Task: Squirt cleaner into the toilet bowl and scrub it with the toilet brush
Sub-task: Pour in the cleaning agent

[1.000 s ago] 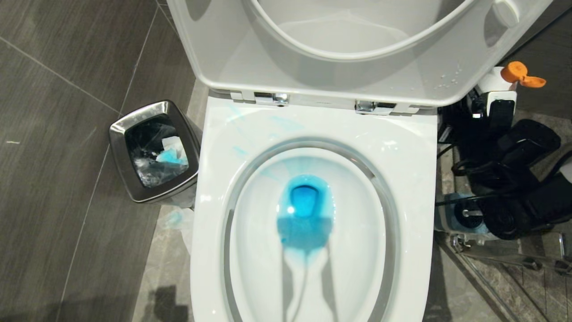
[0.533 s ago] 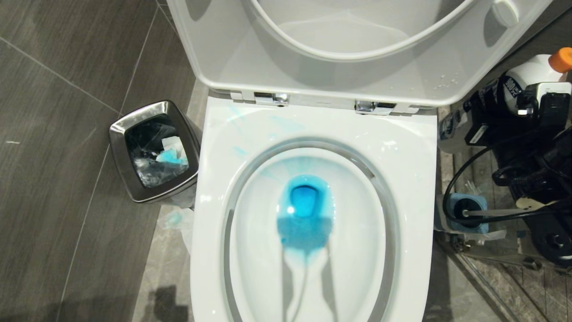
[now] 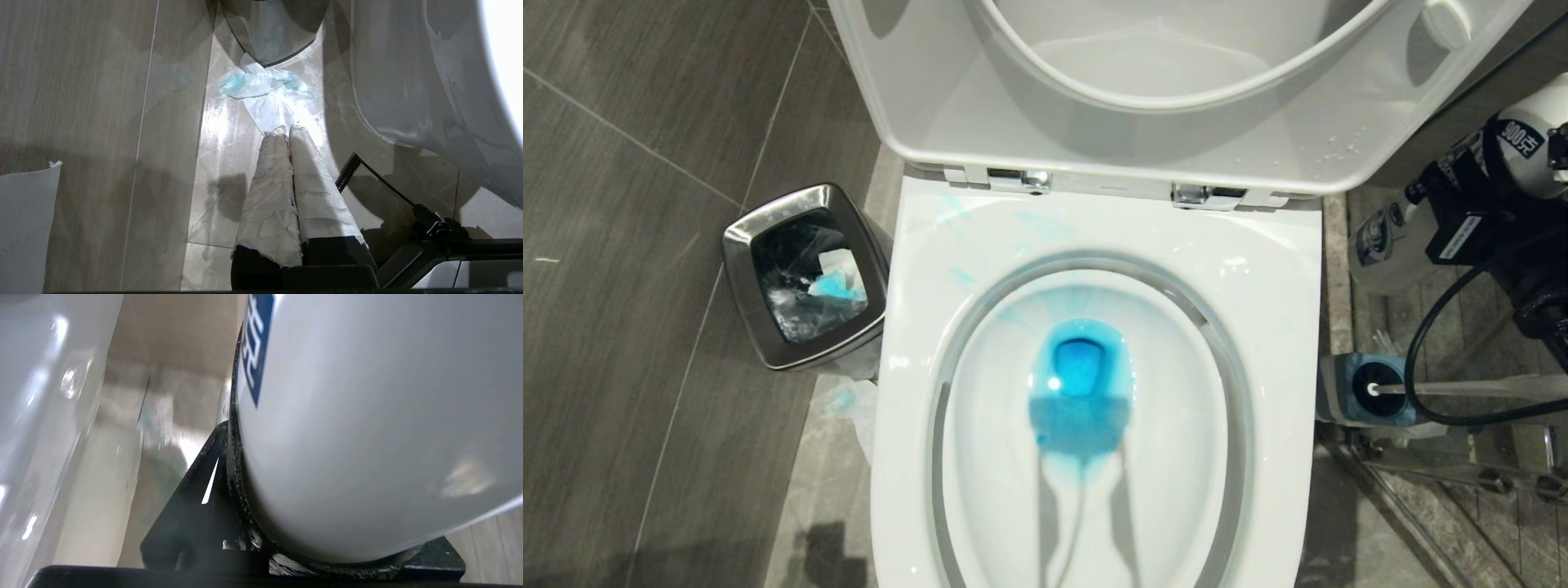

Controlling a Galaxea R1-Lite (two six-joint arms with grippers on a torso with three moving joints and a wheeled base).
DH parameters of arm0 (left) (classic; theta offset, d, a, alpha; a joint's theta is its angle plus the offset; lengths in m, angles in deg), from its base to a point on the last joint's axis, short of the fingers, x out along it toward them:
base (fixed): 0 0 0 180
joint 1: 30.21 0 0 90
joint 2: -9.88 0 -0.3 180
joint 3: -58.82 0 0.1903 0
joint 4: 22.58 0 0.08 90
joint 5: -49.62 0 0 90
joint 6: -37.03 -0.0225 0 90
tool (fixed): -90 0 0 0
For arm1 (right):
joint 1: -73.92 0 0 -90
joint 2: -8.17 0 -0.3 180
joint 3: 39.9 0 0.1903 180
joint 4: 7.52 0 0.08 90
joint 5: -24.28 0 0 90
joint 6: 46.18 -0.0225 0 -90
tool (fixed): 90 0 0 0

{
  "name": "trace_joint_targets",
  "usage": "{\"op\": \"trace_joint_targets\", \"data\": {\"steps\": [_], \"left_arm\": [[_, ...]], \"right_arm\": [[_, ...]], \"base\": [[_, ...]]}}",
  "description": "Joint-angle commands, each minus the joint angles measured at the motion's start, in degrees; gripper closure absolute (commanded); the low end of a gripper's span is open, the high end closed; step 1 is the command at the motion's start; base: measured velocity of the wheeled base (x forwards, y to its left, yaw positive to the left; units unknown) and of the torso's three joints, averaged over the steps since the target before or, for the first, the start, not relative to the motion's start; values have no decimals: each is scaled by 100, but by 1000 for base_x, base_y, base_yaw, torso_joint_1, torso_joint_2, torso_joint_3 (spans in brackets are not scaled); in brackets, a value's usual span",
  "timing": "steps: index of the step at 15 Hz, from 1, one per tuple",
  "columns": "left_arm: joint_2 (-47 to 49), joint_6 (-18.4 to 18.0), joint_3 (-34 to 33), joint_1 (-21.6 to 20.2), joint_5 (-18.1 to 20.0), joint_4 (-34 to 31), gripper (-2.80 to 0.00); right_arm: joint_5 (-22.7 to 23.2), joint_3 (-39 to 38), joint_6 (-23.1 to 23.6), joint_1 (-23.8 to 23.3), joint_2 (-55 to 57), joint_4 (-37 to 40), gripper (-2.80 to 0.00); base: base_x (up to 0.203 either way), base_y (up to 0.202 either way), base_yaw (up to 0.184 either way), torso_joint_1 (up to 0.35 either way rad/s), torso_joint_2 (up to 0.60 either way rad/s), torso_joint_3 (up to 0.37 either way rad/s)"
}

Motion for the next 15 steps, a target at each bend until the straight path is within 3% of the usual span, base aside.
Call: {"op": "trace_joint_targets", "data": {"steps": [1, 12, 15], "left_arm": [[9, 0, 0, -1, -1, 1, 0], [9, 0, 0, -1, -1, 1, 0], [9, 0, 0, -1, -1, 1, 0]], "right_arm": [[-12, -68, -33, -2, -480, 249, 0], [-7, -230, 27, 13, -2413, 2065, 0], [240, 7, 102, 24, -2831, 2834, 0]], "base": [[0, 0, 0, 0, 0, 0], [0, 0, 0, 0, 0, 0], [0, 0, 0, 0, 0, 0]]}}
